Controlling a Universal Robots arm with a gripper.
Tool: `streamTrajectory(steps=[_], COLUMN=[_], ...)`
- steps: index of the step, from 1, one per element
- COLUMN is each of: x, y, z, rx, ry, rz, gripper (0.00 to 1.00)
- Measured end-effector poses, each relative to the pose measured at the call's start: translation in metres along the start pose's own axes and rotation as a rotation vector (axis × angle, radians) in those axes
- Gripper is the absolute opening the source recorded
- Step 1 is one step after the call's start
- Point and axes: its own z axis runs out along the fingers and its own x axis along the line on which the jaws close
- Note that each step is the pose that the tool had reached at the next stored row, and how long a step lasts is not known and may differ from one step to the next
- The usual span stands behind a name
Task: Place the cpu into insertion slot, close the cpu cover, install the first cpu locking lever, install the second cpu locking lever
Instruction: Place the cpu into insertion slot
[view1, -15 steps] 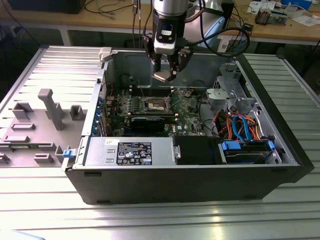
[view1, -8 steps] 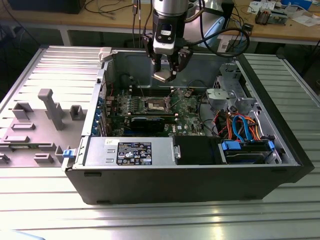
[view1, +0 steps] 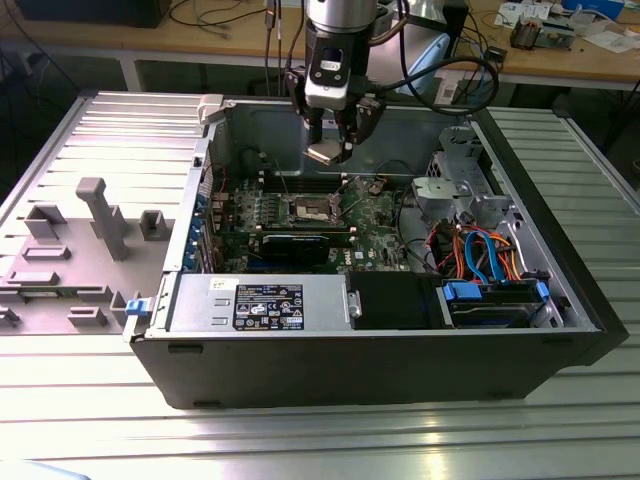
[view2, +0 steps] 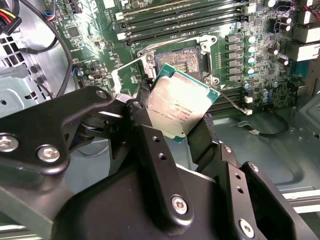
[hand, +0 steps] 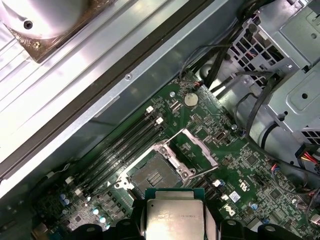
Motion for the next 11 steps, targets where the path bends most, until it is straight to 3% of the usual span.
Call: streamTrajectory(steps=[11], x=[0.0000], y=[0.0000], z=[0.0004], rx=[0.0011], ry=[-0.0013], rz=[0.024], gripper=[0.55])
